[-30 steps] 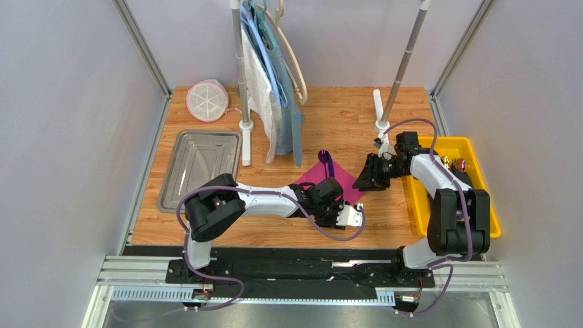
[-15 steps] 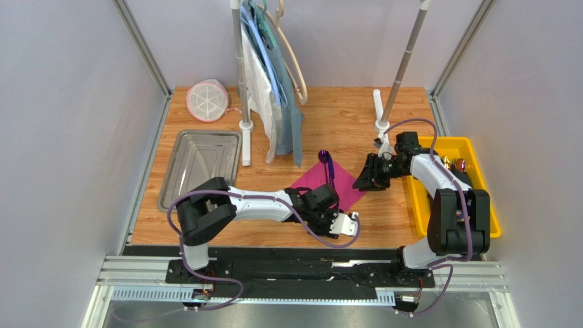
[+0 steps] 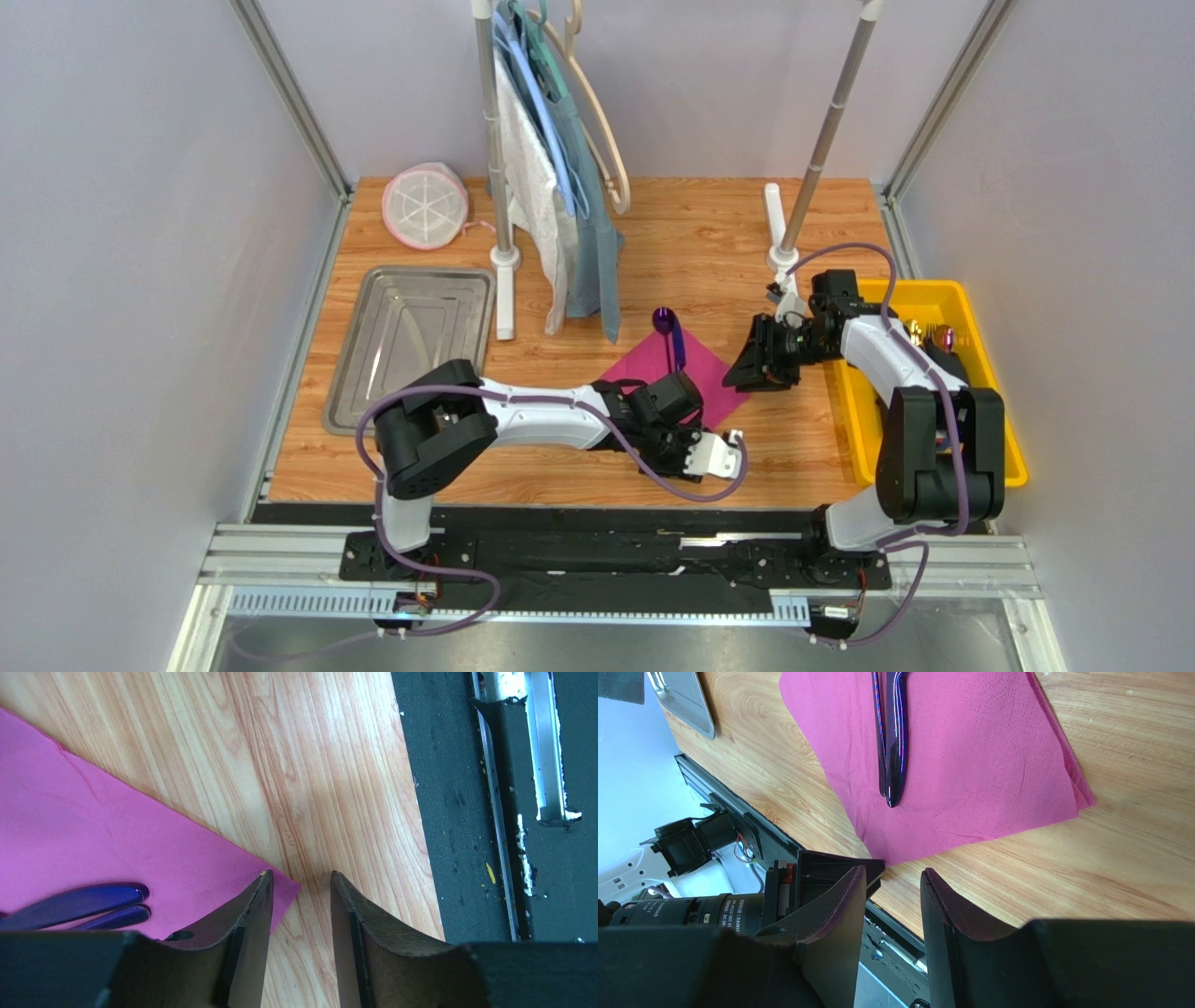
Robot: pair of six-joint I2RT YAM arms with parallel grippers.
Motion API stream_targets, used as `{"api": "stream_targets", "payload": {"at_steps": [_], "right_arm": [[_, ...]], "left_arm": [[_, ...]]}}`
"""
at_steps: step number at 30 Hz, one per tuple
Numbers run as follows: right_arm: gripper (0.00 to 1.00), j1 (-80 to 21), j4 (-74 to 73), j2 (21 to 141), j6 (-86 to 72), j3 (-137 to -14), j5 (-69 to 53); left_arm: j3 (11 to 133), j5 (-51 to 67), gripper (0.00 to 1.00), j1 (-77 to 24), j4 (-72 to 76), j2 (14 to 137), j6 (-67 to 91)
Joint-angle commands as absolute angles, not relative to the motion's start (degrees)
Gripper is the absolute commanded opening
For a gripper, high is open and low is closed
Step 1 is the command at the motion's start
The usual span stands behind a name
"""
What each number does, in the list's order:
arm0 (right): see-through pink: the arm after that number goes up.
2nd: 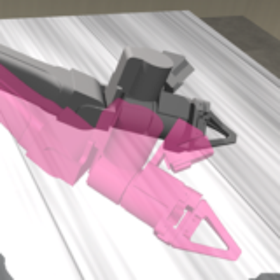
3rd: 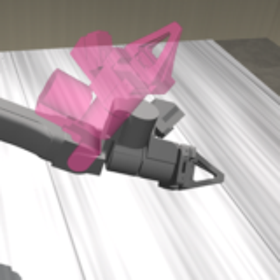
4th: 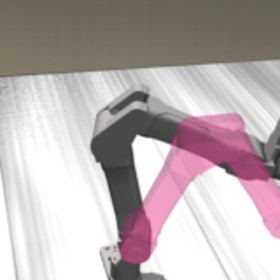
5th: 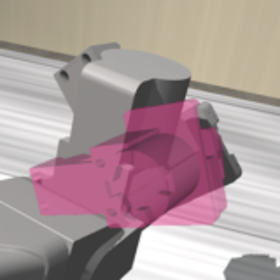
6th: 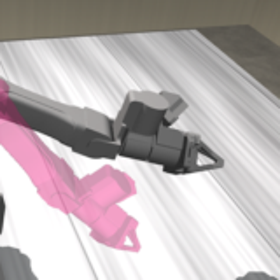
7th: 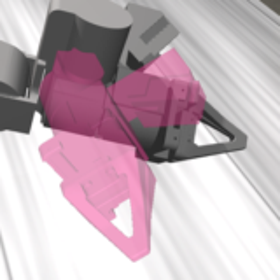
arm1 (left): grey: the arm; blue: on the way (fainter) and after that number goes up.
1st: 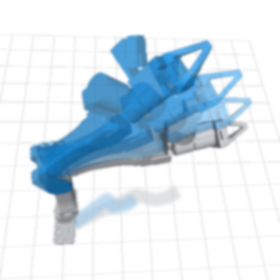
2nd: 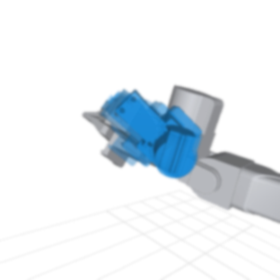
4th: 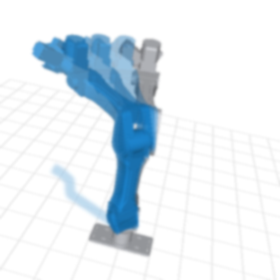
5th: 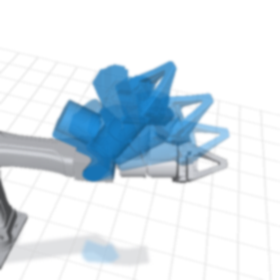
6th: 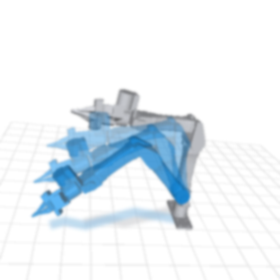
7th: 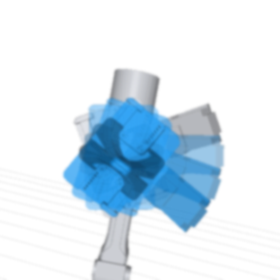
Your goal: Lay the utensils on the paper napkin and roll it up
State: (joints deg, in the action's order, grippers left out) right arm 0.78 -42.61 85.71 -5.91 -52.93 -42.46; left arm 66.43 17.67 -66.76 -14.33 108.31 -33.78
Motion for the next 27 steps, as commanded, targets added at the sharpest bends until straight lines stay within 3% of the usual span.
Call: {"api": "stream_targets", "payload": {"at_steps": [1, 4, 8, 12, 27], "right_arm": [[0.38, 0.5, -42.4, 84.9, -4.7, -54.6, -42.4], [0.38, 0.4, -42.5, 84.9, -4.6, -54.6, -42.5], [0.38, 0.5, -42.5, 84.9, -4.7, -54.7, -42.5], [0.37, 0.5, -42.5, 85.0, -4.8, -54.7, -42.8], [0.37, 0.5, -42.5, 84.6, -4.8, -54.7, -43.0]], "left_arm": [[67.3, 17.7, 0.35, -66.4, -13.7, 111.2, -35.8], [67.0, 17.9, 0.16, -66.0, -13.7, 111.4, -35.8], [67.1, 17.9, 0.12, -65.1, -13.5, 111.4, -35.1], [67.4, 17.8, 0.0, -64.8, -13.9, 111.4, -35.1], [65.7, 17.3, 0.0, -64.6, -12.6, 103.9, -33.1]]}}
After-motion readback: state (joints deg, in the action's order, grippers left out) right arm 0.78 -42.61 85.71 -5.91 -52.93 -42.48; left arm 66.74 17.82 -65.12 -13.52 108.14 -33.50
